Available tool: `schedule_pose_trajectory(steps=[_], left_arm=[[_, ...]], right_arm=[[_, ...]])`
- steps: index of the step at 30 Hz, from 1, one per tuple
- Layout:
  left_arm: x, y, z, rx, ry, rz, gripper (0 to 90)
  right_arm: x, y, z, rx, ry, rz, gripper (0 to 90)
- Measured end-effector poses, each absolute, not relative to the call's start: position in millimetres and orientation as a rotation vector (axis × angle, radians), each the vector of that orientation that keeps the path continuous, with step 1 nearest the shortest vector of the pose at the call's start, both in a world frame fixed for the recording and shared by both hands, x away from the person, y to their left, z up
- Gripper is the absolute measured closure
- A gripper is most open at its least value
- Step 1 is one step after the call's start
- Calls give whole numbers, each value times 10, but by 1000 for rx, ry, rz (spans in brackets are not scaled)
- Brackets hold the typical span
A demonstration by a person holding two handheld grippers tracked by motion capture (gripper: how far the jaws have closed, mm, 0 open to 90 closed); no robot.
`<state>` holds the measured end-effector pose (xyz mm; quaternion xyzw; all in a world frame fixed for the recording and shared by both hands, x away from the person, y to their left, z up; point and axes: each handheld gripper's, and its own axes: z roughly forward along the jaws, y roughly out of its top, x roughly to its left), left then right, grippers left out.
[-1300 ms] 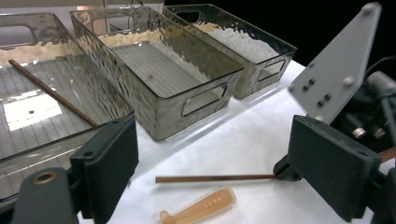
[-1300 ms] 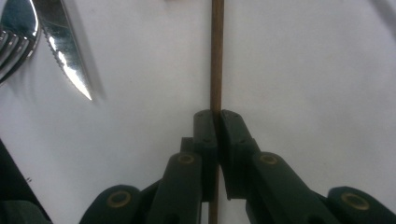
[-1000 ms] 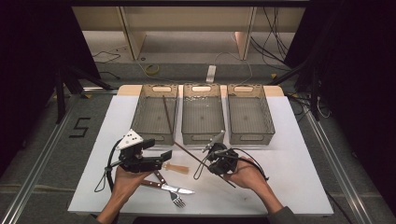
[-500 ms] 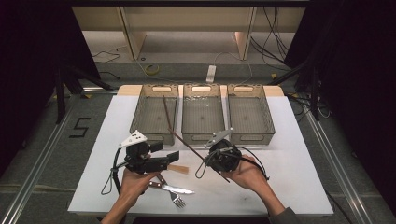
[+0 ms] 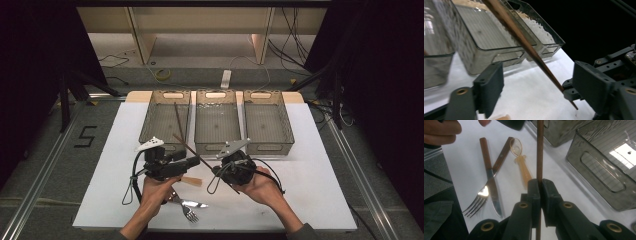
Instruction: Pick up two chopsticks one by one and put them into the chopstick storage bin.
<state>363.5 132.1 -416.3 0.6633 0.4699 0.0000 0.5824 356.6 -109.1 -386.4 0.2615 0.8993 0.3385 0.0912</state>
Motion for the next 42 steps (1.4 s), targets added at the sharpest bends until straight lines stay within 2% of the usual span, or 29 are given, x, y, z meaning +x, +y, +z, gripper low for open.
schedule_pose_trajectory(steps=[8,23,29,33,38,42], left_arm=[[3676,1292,-4216,1515,1071,-99,441],[3696,1290,-4228,1492,1039,-187,749],[3705,1294,-4201,1466,1005,-243,831],[3713,1321,-4167,1474,999,-238,843],[3737,1375,-4106,1498,1007,-211,846],[3780,1464,-4019,1506,1018,-184,846]], right_arm=[[3549,-1075,-3858,761,2664,1040,860],[3528,-1056,-3850,748,2647,1080,859],[3528,-1051,-3863,732,2642,1089,858],[3529,-1055,-3861,740,2639,1126,848],[3542,-1163,-3792,753,2622,1210,650],[3514,-1243,-3772,767,2608,1214,553]])
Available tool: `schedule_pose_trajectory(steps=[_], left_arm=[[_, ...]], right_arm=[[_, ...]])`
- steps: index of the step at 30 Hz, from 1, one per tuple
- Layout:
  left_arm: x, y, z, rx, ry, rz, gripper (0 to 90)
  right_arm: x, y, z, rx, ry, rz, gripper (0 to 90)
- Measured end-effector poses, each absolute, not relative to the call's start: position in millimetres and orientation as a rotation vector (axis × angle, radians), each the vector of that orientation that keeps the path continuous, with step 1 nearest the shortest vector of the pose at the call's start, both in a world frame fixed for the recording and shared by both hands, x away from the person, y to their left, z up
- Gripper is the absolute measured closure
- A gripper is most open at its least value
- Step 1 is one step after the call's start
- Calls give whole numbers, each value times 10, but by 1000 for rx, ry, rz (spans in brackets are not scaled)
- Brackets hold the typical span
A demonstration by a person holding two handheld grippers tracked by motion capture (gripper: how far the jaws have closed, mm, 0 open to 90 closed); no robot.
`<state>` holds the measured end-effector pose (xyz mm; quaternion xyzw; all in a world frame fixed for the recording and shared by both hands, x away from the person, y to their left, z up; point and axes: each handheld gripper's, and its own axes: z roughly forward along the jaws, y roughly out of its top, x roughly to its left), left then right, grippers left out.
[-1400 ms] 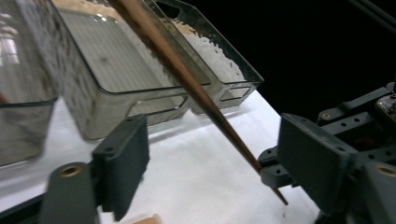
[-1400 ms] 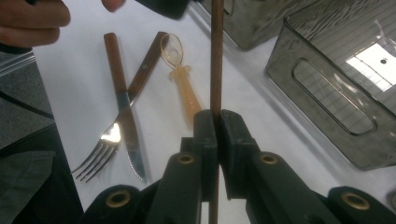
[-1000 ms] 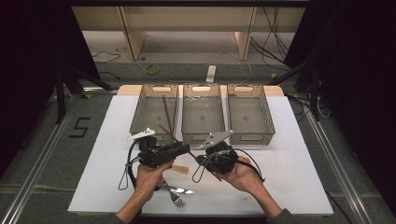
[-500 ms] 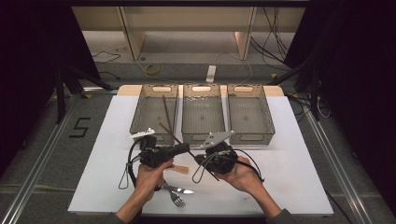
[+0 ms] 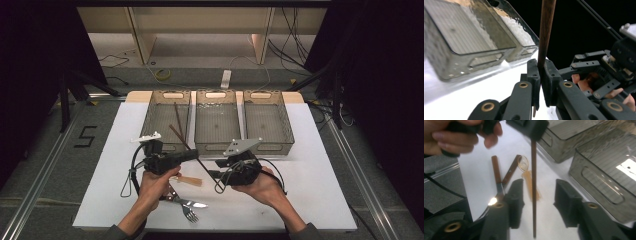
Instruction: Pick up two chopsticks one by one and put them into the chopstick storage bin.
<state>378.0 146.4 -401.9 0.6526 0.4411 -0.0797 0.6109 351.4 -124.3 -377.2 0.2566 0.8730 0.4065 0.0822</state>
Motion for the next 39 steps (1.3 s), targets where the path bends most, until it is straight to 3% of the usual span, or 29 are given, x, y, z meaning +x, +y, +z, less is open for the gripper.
schedule_pose_trajectory(steps=[11,27,39], left_arm=[[4010,1693,-3679,1564,1007,-130,844],[4548,2075,-3170,1552,1107,-38,844],[4858,2231,-3108,1583,1205,44,843]], right_arm=[[3469,-1558,-3969,899,2512,1217,332],[3294,-1872,-4119,980,2465,1250,272],[3180,-1944,-4099,973,2440,1311,259]])
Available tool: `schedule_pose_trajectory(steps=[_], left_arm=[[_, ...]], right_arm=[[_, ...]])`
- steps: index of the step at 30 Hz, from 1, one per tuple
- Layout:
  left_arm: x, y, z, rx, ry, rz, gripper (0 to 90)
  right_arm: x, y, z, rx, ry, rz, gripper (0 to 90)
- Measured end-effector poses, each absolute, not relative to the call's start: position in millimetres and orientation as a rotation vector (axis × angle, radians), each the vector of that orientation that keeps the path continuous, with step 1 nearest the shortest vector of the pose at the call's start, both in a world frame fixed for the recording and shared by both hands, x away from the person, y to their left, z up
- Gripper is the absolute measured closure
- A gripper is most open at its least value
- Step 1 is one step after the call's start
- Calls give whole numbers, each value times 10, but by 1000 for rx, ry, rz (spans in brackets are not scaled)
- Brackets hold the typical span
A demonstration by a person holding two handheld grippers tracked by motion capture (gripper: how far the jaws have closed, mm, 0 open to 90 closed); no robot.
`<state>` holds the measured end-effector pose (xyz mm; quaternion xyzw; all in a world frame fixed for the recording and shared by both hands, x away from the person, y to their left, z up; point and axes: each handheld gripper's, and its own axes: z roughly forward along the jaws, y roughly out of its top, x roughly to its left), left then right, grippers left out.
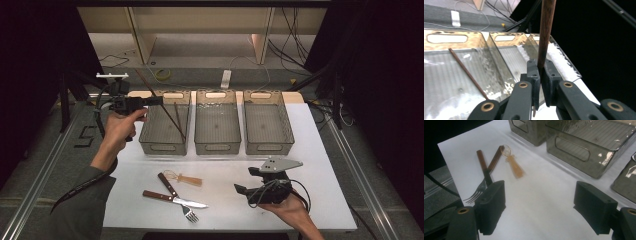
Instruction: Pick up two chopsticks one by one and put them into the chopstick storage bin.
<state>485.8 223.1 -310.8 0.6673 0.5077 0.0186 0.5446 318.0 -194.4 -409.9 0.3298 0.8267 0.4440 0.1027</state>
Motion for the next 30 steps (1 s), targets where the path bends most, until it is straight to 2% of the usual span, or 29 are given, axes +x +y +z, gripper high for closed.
schedule_pose_trajectory(steps=[10,30], left_arm=[[5082,2253,-3166,1634,1288,98,840],[5301,2120,-3518,1705,1382,72,836]], right_arm=[[3153,-1967,-4109,961,2444,1313,260],[3077,-1979,-4089,939,2424,1374,258]])
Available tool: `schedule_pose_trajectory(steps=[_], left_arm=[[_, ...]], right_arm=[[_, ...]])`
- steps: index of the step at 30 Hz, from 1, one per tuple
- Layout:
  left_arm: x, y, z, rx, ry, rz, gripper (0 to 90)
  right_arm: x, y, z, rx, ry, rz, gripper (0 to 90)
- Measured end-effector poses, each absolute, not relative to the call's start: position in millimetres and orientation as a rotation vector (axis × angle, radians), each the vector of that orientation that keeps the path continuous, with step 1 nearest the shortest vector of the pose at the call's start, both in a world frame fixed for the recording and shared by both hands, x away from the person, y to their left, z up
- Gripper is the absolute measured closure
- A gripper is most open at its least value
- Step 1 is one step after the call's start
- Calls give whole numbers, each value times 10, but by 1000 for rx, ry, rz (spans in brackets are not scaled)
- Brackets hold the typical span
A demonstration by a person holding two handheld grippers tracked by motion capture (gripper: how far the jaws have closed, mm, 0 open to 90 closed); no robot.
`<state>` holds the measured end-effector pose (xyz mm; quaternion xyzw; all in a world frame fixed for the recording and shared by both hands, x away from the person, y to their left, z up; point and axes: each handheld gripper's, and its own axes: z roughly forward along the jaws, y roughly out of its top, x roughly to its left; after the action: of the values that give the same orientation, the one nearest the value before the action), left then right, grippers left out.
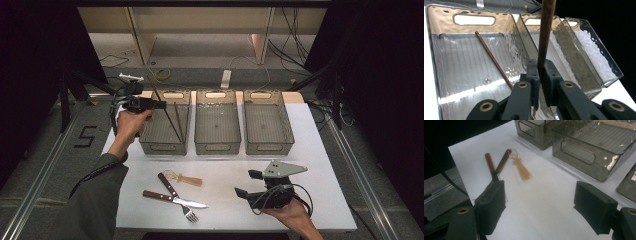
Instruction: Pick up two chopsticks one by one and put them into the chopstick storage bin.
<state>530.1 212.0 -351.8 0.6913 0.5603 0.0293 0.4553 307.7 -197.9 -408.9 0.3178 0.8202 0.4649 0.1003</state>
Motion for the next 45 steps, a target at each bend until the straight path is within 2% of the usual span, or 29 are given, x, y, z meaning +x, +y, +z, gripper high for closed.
schedule_pose_trajectory(steps=[13,21,27,31,34,41,45], left_arm=[[5334,2065,-3589,1757,1411,58,828],[5370,2009,-3636,1765,1432,65,785],[5369,1994,-3641,1753,1441,86,608],[5317,1945,-3620,1791,1385,69,483],[5241,1872,-3583,1836,1338,104,390],[4920,1753,-3454,1900,1168,138,257],[4734,1716,-3437,1906,1090,147,217]], right_arm=[[3077,-1982,-4098,935,2437,1361,257],[3080,-1984,-4109,939,2446,1353,258],[3077,-1989,-4106,938,2446,1348,258],[3080,-1997,-4109,939,2444,1354,258],[3078,-1990,-4114,937,2447,1346,258],[3074,-2005,-4113,941,2436,1353,258],[3068,-2015,-4106,942,2418,1366,257]])
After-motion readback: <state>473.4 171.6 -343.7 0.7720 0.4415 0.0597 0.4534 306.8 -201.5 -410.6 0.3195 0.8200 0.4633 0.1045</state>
